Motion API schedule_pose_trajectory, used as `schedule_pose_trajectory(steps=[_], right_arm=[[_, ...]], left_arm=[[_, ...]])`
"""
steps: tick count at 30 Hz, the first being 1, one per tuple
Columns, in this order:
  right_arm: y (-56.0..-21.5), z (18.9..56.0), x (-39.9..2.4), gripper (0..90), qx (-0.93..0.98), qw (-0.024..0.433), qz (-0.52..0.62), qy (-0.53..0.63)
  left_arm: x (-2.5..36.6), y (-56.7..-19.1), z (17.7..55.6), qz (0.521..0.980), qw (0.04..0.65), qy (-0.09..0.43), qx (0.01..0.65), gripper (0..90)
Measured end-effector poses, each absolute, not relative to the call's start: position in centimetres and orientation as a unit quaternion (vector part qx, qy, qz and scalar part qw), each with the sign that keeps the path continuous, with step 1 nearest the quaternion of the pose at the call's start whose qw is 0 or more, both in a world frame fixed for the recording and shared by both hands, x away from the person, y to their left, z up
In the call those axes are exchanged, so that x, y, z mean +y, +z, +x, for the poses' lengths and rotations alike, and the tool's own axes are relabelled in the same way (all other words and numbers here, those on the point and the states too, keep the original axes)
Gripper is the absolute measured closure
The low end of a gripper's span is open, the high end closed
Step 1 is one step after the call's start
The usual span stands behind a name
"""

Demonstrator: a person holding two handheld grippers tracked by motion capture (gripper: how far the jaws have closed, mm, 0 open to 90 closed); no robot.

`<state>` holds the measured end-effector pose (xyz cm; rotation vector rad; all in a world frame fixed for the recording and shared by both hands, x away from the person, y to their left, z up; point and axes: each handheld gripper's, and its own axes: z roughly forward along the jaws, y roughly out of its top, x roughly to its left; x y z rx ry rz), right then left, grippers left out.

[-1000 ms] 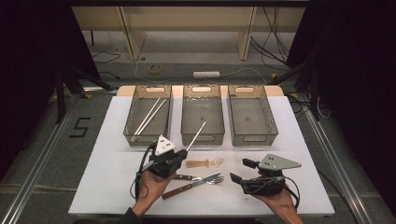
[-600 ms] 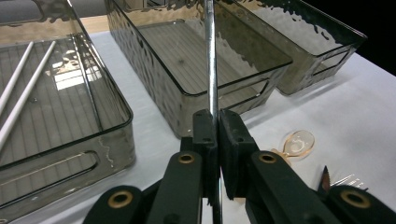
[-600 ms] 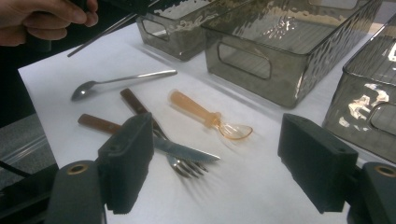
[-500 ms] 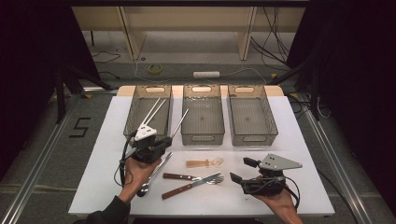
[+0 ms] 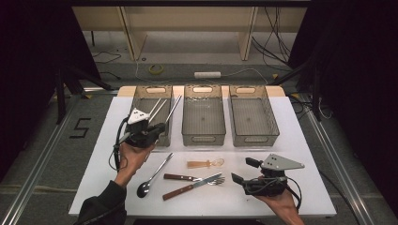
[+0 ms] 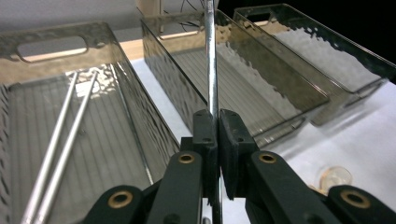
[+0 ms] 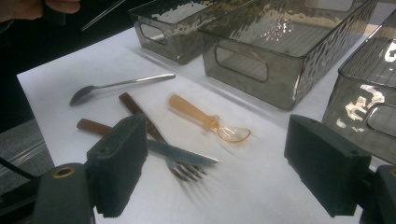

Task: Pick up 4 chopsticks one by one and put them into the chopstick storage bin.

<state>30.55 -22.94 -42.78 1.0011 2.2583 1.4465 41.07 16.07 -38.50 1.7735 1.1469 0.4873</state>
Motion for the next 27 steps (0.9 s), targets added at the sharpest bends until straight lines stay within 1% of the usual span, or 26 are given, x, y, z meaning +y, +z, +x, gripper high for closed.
schedule_pose_trajectory(steps=[7,9,27], right_arm=[[-42.8,30.6,-23.0,22.5,0.782,0.139,0.345,0.500],[-42.8,30.6,-23.0,22.6,0.782,0.139,0.345,0.501],[-42.8,30.6,-22.8,23.0,0.784,0.136,0.342,0.499]], left_arm=[[17.4,-37.2,43.3,0.712,0.475,0.221,0.468,85.0],[17.9,-37.1,43.8,0.705,0.480,0.220,0.473,84.9],[20.2,-38.5,49.7,0.684,0.458,0.240,0.514,84.9]])
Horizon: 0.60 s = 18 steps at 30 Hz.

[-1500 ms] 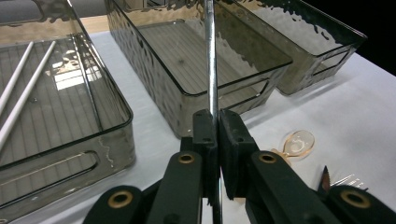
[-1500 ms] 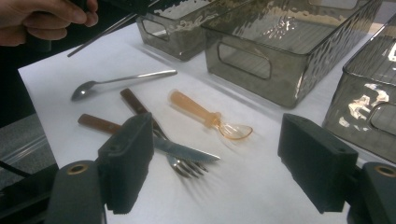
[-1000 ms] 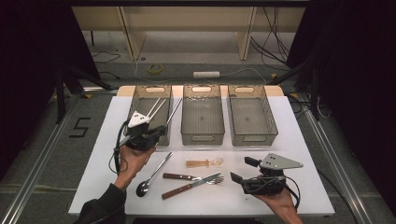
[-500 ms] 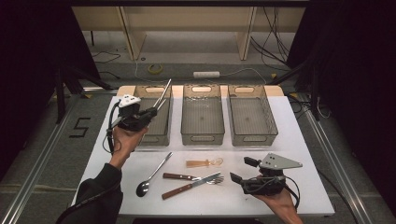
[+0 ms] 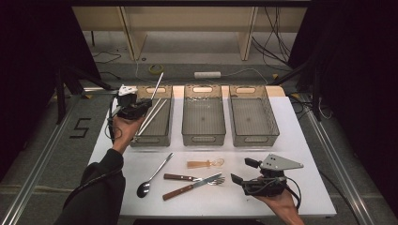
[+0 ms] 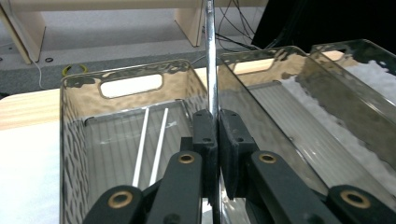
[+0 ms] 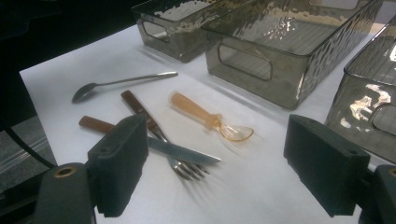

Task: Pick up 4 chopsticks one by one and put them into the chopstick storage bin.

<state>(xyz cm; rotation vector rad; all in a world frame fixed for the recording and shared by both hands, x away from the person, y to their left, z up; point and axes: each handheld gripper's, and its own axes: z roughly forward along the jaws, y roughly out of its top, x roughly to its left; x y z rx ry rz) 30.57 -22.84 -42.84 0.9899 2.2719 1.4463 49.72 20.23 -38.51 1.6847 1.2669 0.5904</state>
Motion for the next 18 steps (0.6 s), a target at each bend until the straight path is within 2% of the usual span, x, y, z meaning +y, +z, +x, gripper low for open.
schedule_pose_trajectory(steps=[18], right_arm=[[-42.9,30.6,-22.9,23.2,0.786,0.133,0.341,0.499]], left_arm=[[20.3,-40.5,52.3,0.688,0.432,0.243,0.530,84.8]])
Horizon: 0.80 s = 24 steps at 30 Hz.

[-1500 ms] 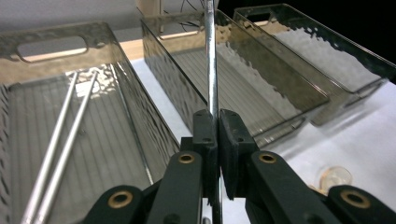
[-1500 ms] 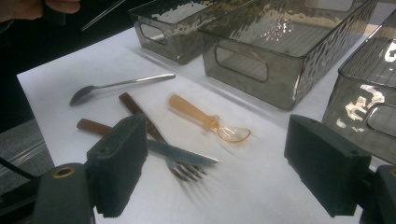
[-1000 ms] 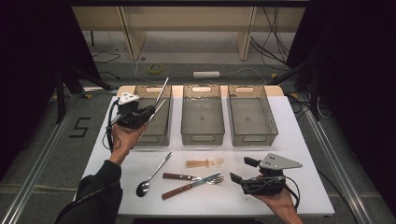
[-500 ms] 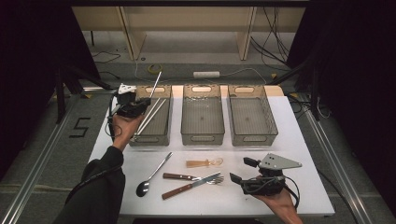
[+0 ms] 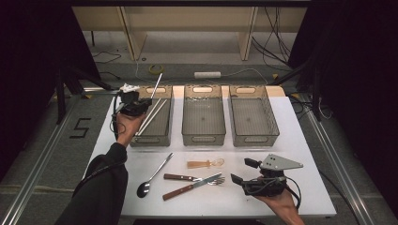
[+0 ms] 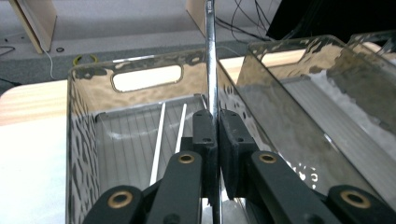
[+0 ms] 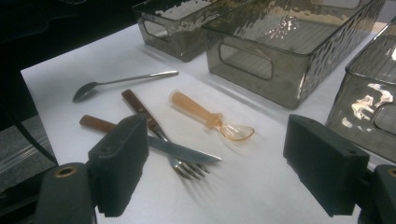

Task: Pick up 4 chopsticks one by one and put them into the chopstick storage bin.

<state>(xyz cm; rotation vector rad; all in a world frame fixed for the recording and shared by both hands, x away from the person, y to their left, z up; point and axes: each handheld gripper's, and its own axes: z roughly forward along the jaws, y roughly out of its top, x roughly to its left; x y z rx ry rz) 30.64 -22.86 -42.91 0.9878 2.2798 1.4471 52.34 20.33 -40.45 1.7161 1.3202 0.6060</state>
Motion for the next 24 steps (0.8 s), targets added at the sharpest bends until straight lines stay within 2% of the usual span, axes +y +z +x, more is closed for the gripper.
schedule_pose_trajectory(steps=[16,24], right_arm=[[-42.9,30.6,-22.9,23.6,0.786,0.131,0.339,0.500],[-42.9,30.6,-22.9,23.7,0.786,0.130,0.339,0.500]], left_arm=[[19.8,-41.5,53.3,0.719,0.400,0.249,0.511,84.8],[19.5,-42.3,53.9,0.733,0.381,0.236,0.512,84.7]])
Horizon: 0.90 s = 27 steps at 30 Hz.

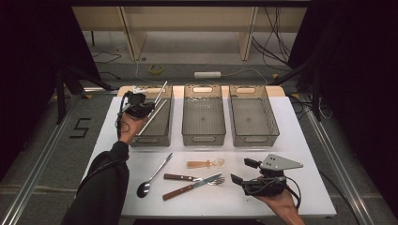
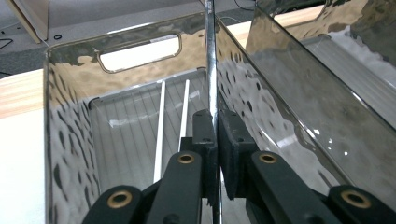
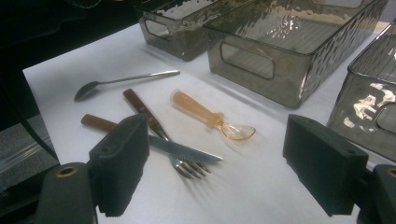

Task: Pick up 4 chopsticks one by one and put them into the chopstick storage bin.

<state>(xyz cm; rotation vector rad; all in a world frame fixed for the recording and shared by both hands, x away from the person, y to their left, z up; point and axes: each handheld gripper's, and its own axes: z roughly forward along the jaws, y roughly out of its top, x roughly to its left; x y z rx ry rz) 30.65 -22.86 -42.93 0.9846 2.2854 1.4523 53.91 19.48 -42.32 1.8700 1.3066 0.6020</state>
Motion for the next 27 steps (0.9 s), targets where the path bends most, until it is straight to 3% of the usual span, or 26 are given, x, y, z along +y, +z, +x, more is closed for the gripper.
schedule_pose_trajectory(steps=[9,11,20,27], right_arm=[[-43.0,30.6,-22.9,23.6,0.788,0.129,0.338,0.498],[-42.9,30.6,-22.8,23.6,0.788,0.129,0.338,0.497],[-42.9,30.6,-22.8,23.6,0.788,0.130,0.338,0.498],[-43.0,30.6,-22.7,23.6,0.788,0.129,0.339,0.497]], left_arm=[[19.3,-42.6,54.1,0.745,0.362,0.206,0.521,82.1],[19.2,-42.4,54.1,0.744,0.362,0.205,0.523,71.2],[19.5,-40.4,52.0,0.739,0.387,0.158,0.529,46.3],[19.0,-39.5,48.0,0.755,0.395,0.151,0.501,37.6]])
